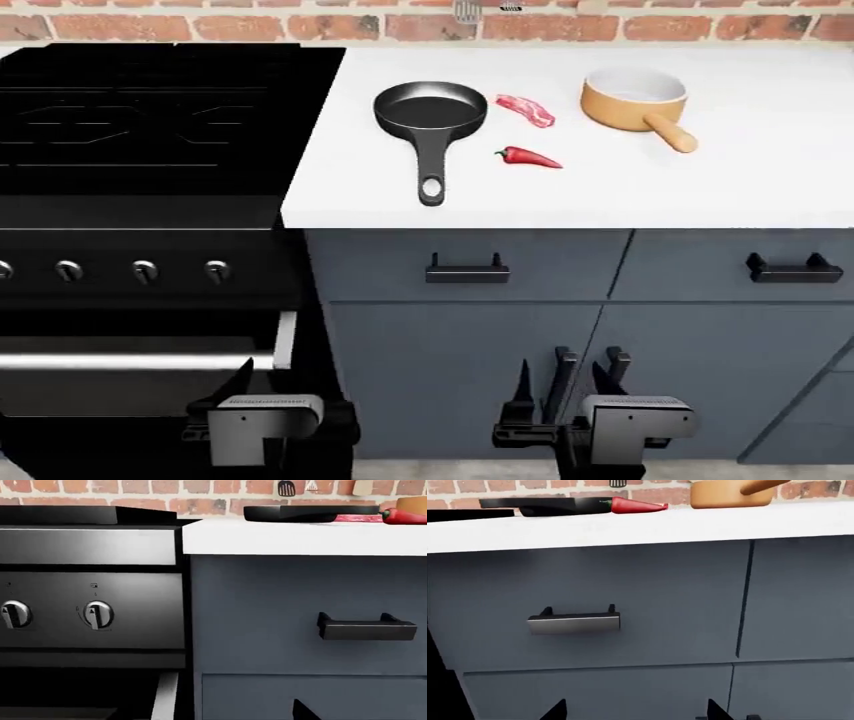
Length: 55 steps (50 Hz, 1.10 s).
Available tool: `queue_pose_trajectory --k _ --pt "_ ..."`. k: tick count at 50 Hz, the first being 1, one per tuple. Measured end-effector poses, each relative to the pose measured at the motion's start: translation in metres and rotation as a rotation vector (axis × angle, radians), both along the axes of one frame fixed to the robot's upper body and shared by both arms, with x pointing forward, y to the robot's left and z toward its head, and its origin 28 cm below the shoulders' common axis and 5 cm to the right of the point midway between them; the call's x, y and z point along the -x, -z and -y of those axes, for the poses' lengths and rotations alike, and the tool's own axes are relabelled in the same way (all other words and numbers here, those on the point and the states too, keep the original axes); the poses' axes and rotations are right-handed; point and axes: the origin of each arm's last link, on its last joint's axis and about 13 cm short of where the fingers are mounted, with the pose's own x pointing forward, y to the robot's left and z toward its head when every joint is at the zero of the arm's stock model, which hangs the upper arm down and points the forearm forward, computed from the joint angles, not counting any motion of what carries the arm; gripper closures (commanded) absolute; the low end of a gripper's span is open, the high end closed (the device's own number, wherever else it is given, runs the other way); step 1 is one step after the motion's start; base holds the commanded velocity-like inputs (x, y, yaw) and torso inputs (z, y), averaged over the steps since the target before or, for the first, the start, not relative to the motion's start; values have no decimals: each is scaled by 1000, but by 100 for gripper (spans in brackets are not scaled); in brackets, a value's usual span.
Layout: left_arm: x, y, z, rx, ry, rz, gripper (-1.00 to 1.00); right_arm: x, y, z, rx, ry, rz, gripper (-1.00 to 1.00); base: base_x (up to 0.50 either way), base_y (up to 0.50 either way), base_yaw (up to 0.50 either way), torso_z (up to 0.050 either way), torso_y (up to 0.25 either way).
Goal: Place both pans onto different burners. Then place the chili pepper and the bacon on different pans.
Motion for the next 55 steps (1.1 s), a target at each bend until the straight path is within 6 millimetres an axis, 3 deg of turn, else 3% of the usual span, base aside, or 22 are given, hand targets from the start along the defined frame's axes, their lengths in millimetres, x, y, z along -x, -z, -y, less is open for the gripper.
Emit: queue_pose_trajectory --k 30,43,48,55 --pt "-1 0 0 18 -5 -8 -100 -1 2 0 1 1 -6 -100 0 -498 0 0 0" --pt "0 -4 -2 43 -19 -14 -100 0 -2 0 11 3 -14 -100 0 0 0 0 0" --pt "0 -32 -15 84 -62 7 -100 -5 -37 5 22 22 22 -100 0 0 0 0 0" --pt "-7 -124 -59 200 -201 68 -100 -20 -143 36 -3 190 106 -100 0 0 0 0 0"
